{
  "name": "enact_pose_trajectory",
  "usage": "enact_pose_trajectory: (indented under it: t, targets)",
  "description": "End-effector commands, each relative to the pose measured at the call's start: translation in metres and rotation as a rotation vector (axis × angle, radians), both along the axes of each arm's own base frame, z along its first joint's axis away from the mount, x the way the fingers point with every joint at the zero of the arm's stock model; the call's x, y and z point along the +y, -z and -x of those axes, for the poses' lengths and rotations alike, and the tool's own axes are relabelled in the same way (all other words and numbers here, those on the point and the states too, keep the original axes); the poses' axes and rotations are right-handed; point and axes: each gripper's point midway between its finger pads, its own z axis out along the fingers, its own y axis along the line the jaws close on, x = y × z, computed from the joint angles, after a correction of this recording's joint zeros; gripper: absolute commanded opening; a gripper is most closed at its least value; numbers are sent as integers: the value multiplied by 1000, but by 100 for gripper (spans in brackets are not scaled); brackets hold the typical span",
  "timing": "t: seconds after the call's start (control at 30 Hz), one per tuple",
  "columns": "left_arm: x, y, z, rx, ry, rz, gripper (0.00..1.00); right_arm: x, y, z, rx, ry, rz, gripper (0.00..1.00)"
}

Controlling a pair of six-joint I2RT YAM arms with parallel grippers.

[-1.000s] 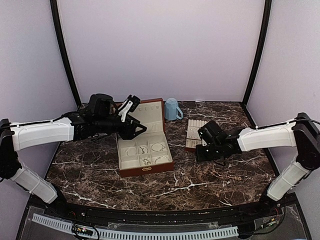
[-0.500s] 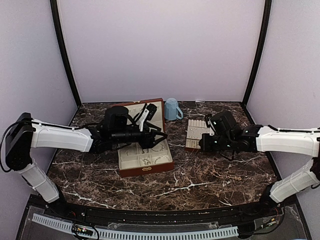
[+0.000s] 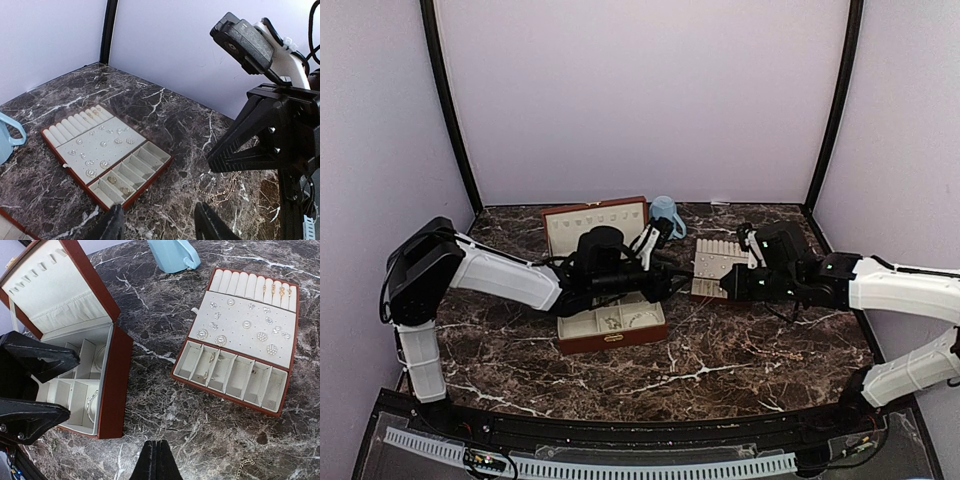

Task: Organize the mixed jewelry
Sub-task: Pick up the necklace from the center of the board, then pass from the right arm to the left

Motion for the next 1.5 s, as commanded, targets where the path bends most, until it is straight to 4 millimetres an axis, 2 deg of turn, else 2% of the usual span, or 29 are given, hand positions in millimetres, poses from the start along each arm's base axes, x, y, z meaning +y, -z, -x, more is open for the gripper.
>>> enact_pose_trajectory:
  t: [0.0, 0.17, 0.87, 1.07, 1.47]
  targets:
    - [-19, -14, 4, -33, 32, 67, 50, 5, -14, 2, -33, -13, -56, 0]
    - [-30, -4, 14, -30, 71, 64, 50, 6, -16, 2, -35, -13, -67, 0]
    - [-51, 27, 13, -1, 101, 0, 48, 12, -20, 2, -32, -31, -87, 0]
    - [-51, 38, 16, 8, 106, -24, 42, 9, -25, 1, -46, -16, -90, 0]
    - [-37, 80, 29, 30, 77, -122, 28, 7, -36, 0, -66, -5, -105, 0]
